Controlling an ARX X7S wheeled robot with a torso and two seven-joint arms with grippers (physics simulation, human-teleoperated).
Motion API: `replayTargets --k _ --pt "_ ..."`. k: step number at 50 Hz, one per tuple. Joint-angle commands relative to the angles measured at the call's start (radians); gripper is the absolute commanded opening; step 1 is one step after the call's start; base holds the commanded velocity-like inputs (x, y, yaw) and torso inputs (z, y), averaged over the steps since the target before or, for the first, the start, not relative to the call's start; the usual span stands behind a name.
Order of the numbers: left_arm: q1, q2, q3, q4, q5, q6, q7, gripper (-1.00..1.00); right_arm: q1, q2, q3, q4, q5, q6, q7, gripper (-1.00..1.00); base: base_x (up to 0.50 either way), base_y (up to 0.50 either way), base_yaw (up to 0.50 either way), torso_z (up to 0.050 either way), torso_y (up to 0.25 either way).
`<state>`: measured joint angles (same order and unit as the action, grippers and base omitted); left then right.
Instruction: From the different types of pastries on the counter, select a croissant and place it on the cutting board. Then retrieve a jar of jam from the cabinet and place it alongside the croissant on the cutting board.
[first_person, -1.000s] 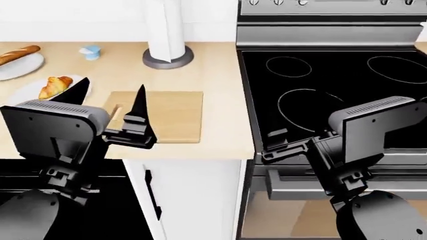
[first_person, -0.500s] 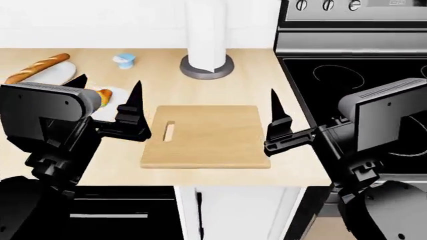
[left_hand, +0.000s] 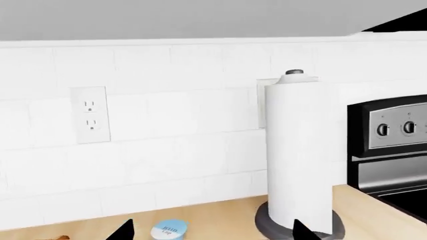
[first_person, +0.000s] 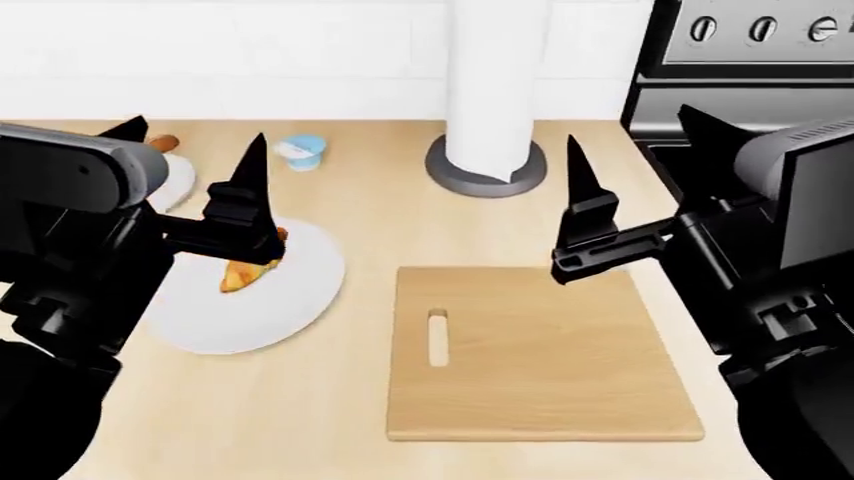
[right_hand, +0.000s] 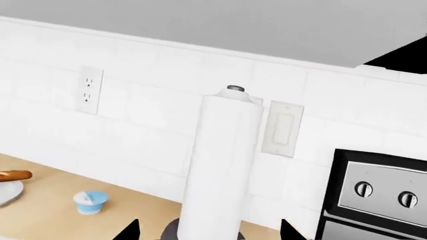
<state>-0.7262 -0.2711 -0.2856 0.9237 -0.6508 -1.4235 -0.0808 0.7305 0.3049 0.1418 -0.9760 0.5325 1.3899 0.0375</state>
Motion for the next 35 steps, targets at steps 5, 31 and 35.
replayTargets --k 5,31,35 --pt "-0.035 -0.020 -0.006 0.007 -0.033 -0.036 -0.020 1.00 0.095 -0.032 0.082 -0.024 0.058 0.130 0.050 1.00 0.00 0.00 0.00 0.000 0.003" --pt "-0.183 -0.077 0.006 -0.019 -0.245 -0.141 -0.165 1.00 0.273 0.046 0.132 0.071 0.407 0.174 0.323 1.00 0.17 0.18 0.00 0.000 0.000" --pt "-0.192 -0.094 0.004 -0.028 -0.307 -0.136 -0.211 1.00 0.292 0.070 0.122 0.082 0.446 0.167 0.356 1.00 0.19 0.39 0.00 0.000 0.000"
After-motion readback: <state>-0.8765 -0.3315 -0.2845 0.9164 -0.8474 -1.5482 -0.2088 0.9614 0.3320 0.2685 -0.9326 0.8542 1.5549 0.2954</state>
